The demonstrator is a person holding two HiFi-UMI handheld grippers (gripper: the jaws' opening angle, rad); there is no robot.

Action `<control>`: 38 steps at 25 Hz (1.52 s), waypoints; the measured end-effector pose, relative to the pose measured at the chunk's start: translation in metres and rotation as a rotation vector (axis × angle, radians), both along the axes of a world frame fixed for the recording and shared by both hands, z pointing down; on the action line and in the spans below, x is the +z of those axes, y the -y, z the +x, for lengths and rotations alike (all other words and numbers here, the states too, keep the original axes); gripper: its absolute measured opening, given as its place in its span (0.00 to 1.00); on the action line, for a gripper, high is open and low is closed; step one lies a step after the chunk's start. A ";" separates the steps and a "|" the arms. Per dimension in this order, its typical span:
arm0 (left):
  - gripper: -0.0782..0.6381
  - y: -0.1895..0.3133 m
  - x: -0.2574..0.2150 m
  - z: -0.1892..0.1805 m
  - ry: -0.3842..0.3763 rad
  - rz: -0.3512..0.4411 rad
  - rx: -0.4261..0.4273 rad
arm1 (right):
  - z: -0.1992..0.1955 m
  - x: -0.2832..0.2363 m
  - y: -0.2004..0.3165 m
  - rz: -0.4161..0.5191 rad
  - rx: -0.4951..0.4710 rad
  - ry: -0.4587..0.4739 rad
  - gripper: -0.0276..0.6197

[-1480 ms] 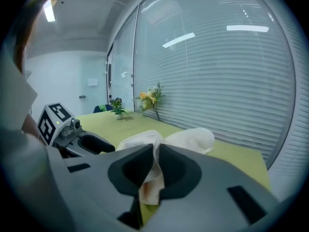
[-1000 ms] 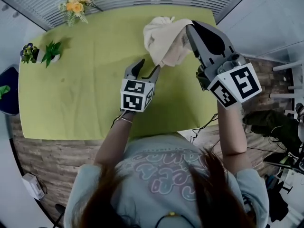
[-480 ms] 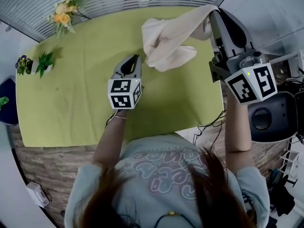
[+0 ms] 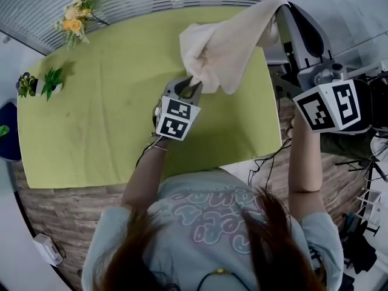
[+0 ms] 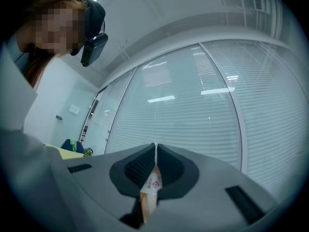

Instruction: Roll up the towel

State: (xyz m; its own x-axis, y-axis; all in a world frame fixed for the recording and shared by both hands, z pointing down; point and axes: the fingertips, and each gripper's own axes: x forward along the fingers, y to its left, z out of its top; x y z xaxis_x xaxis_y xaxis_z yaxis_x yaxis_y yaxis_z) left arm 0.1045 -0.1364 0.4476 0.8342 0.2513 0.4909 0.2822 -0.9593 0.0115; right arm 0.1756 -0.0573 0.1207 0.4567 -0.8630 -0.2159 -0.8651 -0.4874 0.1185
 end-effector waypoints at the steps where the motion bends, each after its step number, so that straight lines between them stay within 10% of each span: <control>1: 0.22 0.008 -0.001 0.000 -0.001 0.033 -0.020 | 0.003 0.000 -0.004 -0.002 0.009 0.000 0.06; 13: 0.21 0.247 -0.183 -0.086 -0.249 0.345 -0.351 | 0.061 0.023 -0.066 0.047 0.151 0.078 0.06; 17: 0.21 0.290 -0.180 -0.091 -0.167 0.325 -0.319 | 0.093 0.063 -0.061 0.032 0.162 0.203 0.06; 23: 0.26 0.329 -0.102 -0.048 -0.001 0.276 -0.390 | 0.151 0.185 -0.014 -0.296 0.269 0.289 0.17; 30: 0.35 0.328 -0.107 -0.063 -0.080 0.139 -0.422 | 0.148 0.244 -0.028 -0.423 0.396 0.301 0.28; 33: 0.38 0.269 -0.088 -0.095 -0.044 0.056 -0.267 | 0.085 0.238 -0.016 -0.402 0.208 0.254 0.29; 38: 0.46 0.214 -0.008 -0.125 0.182 0.154 -0.068 | -0.024 0.307 0.025 -0.605 -0.131 0.282 0.36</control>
State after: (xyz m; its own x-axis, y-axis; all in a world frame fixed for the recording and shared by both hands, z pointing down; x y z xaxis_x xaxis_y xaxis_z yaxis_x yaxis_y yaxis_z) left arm -0.0205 -0.3505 0.4394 0.7410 0.1082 0.6627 0.2237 -0.9703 -0.0918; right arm 0.1516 -0.0824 0.4277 0.3082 -0.8463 0.4346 -0.9503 -0.2956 0.0983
